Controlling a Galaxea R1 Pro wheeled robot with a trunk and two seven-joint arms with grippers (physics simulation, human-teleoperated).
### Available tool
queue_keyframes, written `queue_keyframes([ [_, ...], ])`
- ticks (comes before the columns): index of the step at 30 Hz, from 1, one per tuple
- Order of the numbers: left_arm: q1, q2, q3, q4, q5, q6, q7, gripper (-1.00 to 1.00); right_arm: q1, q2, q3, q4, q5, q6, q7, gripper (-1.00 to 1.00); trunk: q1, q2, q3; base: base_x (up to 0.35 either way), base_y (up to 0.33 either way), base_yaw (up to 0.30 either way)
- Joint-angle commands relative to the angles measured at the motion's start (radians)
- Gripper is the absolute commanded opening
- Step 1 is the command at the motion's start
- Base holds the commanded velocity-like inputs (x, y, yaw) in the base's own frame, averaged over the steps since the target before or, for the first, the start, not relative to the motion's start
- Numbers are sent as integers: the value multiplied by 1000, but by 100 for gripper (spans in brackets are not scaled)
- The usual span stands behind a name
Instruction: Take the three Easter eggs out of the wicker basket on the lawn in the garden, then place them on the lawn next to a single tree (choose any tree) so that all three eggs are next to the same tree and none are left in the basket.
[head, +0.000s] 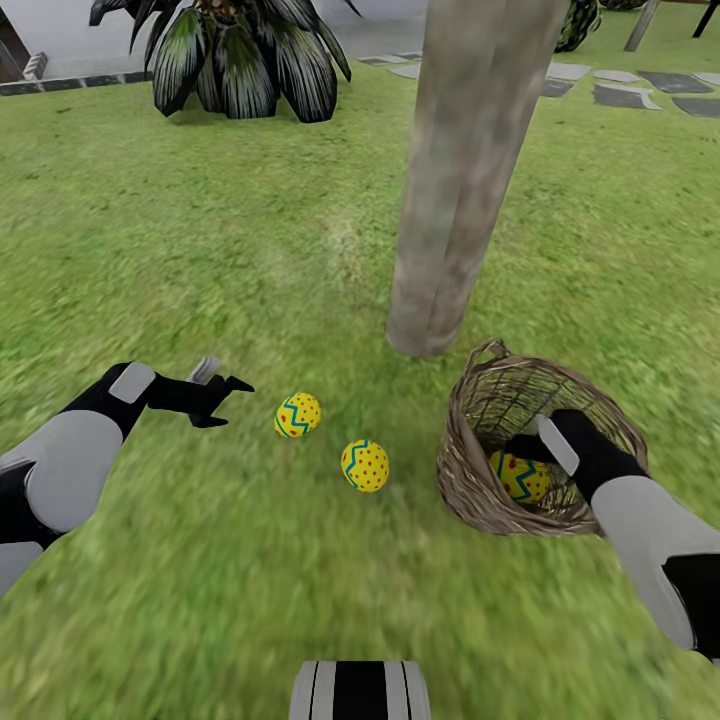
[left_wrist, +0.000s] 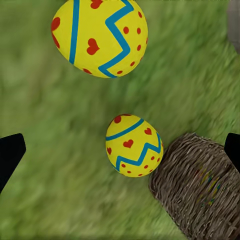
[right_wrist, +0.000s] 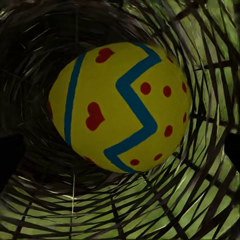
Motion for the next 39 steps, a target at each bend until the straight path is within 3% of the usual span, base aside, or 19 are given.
queue_keyframes([
  [1,-1,0,6,0,-11,3,-8,100,0,-6,7,-10,-11,-7,-7,100,0,0,-1,0,0,0],
  [6,-1,0,5,0,-11,3,-8,100,0,-27,8,-18,-11,-33,-5,100,0,0,-1,0,0,0],
  [15,-1,0,3,0,-11,3,-8,100,0,-30,9,-21,-13,-37,2,100,0,0,-1,0,0,0],
  [28,-1,0,4,0,-12,2,-8,100,0,-29,9,-26,-14,-37,3,100,6,-3,-51,0,0,0],
  [31,-1,0,3,0,-14,2,-8,100,0,-29,9,-69,-14,-37,3,100,7,-4,-63,0,0,0],
  [39,-1,0,2,0,-14,2,-8,100,0,-31,6,-118,-15,-37,28,100,8,-4,-66,0,0,0],
])
